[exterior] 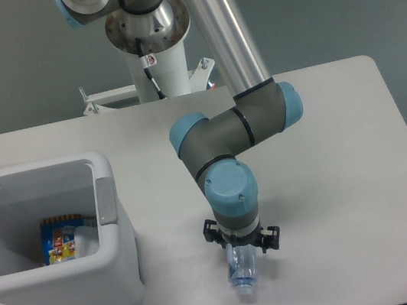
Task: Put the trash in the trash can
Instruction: 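Close the gripper around the bottle's middle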
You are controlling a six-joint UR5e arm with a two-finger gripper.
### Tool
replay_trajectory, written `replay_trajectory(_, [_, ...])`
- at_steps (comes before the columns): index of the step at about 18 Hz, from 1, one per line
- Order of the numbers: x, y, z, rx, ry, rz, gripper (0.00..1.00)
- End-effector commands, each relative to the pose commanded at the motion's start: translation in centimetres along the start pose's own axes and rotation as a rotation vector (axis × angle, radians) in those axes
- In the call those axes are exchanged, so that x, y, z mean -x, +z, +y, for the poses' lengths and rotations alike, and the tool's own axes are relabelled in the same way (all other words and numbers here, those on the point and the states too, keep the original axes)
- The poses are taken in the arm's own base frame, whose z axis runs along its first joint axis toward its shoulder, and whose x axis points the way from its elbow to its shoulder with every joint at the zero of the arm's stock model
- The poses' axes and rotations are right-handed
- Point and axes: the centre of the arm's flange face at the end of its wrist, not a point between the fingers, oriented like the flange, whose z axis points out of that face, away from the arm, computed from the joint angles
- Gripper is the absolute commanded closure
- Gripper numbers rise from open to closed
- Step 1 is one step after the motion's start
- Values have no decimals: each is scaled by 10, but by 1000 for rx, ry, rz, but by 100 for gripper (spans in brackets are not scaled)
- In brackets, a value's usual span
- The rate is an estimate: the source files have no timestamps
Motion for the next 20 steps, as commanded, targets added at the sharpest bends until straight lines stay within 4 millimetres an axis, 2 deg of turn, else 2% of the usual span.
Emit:
replay_trajectory(2, [1,0,1,0,0,0,23])
replay_trajectory(15, [1,-3,1,-4,7,-2,31])
replay_trajectory(19, [0,-3,2,-4,9,-2,38])
replay_trajectory(20, [0,-3,2,-4,9,-2,44])
